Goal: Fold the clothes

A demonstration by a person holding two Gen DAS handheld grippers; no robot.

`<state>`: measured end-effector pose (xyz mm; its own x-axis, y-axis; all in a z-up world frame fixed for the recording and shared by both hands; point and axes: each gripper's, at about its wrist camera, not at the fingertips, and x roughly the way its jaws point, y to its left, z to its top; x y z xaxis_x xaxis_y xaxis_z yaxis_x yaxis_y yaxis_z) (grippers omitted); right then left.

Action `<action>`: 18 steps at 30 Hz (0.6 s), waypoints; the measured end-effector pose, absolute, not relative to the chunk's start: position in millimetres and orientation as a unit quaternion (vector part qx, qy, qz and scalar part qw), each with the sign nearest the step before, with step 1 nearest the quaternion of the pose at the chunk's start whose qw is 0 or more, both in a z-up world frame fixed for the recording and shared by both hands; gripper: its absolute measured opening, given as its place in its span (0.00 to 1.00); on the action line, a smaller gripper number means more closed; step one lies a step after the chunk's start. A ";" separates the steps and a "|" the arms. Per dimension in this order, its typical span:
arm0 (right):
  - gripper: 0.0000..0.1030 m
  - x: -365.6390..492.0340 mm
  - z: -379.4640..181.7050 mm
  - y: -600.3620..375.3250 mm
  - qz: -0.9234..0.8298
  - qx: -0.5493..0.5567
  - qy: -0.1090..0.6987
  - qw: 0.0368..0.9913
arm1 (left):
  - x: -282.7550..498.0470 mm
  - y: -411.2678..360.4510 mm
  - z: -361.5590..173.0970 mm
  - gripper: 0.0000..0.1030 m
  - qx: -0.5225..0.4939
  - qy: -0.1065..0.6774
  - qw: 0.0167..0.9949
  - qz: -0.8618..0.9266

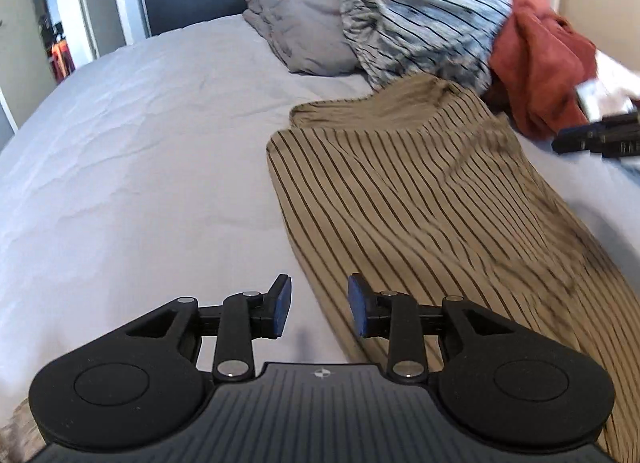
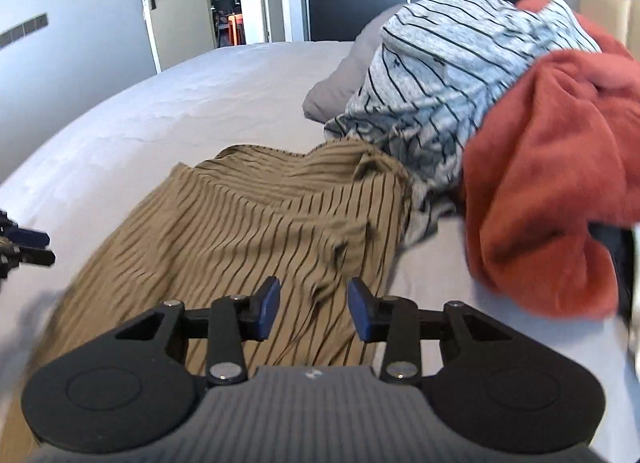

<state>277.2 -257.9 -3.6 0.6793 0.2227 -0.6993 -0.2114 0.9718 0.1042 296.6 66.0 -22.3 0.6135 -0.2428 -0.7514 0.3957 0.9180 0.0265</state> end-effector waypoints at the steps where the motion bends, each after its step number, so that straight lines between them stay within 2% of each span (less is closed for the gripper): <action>1: 0.40 285.7 -8.8 -255.3 0.120 -0.005 0.381 0.917 | 306.1 66.8 -26.5 0.28 0.087 0.401 0.895 -0.177; 5: 0.40 318.5 -29.4 -246.3 0.123 -0.033 0.380 0.916 | 333.3 73.3 -40.1 0.28 0.055 0.392 0.902 -0.172; 8: 0.31 336.4 -43.9 -241.2 0.131 -0.046 0.382 0.914 | 348.5 75.6 -46.8 0.28 0.032 0.385 0.906 -0.171; 14: 0.31 353.7 -60.6 -242.8 0.112 -0.063 0.387 0.913 | 359.3 83.4 -61.6 0.28 -0.014 0.381 0.910 -0.163; 15: 0.29 353.6 -61.7 -244.0 0.113 -0.057 0.391 0.912 | 360.1 83.7 -65.1 0.28 -0.013 0.386 0.908 -0.163; 16: 0.14 354.2 -62.9 -245.3 0.118 -0.049 0.396 0.909 | 359.9 83.9 -67.6 0.28 -0.010 0.388 0.907 -0.161; 18: 0.09 352.1 -60.2 -245.6 0.123 -0.042 0.397 0.909 | 359.5 84.3 -72.4 0.28 -0.005 0.392 0.906 -0.158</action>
